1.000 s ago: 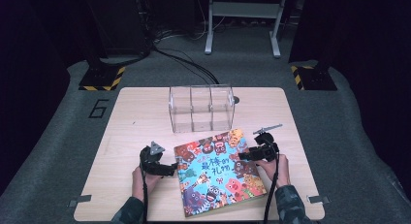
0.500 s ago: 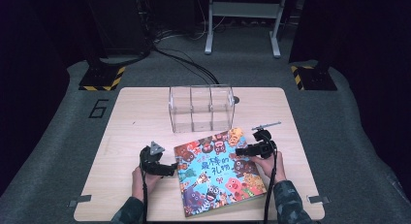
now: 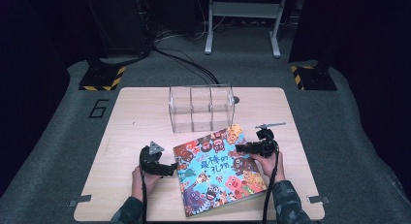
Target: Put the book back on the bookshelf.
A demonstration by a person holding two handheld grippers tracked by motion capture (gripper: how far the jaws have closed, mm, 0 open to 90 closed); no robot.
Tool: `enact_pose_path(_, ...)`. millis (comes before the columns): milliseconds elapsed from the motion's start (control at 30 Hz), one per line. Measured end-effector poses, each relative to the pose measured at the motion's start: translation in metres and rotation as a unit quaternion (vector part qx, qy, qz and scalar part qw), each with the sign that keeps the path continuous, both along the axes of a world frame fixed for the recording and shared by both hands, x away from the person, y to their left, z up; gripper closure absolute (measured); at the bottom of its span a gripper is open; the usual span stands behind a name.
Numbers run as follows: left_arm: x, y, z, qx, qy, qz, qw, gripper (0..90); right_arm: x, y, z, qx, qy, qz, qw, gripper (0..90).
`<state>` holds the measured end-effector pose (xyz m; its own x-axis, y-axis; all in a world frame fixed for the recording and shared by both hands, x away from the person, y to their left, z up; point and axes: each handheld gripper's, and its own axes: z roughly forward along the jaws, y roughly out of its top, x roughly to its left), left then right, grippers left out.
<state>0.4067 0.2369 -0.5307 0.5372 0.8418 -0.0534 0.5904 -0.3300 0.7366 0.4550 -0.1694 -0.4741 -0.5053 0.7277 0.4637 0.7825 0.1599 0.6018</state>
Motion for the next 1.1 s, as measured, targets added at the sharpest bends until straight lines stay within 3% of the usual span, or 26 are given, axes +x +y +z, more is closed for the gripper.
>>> enact_pose_path(67, 0.0, 0.001, 0.001, -0.006, 0.006, -0.003, 1.0, 0.0, 0.002, -0.001, -0.003, 0.002, 0.004, 0.0, 1.0, 55.5)
enact_pose_path(167, 0.001, 0.002, 0.001, -0.001, 0.004, -0.008, 1.0, 0.0, 0.001, -0.007, -0.004, 0.047, 0.001, 0.001, 0.9989, 60.3)
enact_pose_path(233, 0.0, 0.001, 0.0, -0.004, -0.001, -0.002, 1.0, 0.0, -0.001, -0.008, -0.003, 0.063, -0.001, 0.003, 0.998, 61.2)
enact_pose_path(300, 0.0, 0.001, 0.0, -0.007, 0.001, -0.003, 1.0, 0.0, -0.002, -0.007, -0.001, 0.056, -0.009, 0.005, 0.9984, 61.1)
enact_pose_path(433, 0.0, 0.001, 0.0, -0.01, 0.001, -0.001, 1.0, 0.0, -0.009, -0.003, 0.005, 0.057, -0.062, 0.006, 0.9965, 61.6)
enact_pose_path(567, 0.0, 0.002, 0.001, -0.012, 0.005, -0.006, 0.9999, 0.0, -0.014, 0.0, 0.011, 0.051, -0.081, 0.009, 0.9954, 61.7)
enact_pose_path(700, 0.001, 0.002, 0.0, -0.009, -0.001, -0.005, 0.9999, 0.0, -0.017, 0.001, 0.013, 0.05, -0.103, 0.019, 0.9932, 62.1)
enact_pose_path(833, 0.001, 0.002, 0.0, -0.009, 0.0, -0.005, 0.9999, 0.0, -0.021, 0.003, 0.014, 0.038, -0.139, 0.025, 0.9893, 61.5)
enact_pose_path(1033, 0.001, 0.004, 0.001, -0.011, 0.008, -0.014, 0.9998, 0.0, -0.025, 0.005, 0.016, 0.026, -0.162, 0.026, 0.9861, 60.9)
enact_pose_path(1100, 0.0, 0.004, 0.001, -0.024, 0.005, -0.01, 0.9996, 0.0, -0.026, 0.006, 0.016, 0.026, -0.166, 0.026, 0.9854, 60.9)
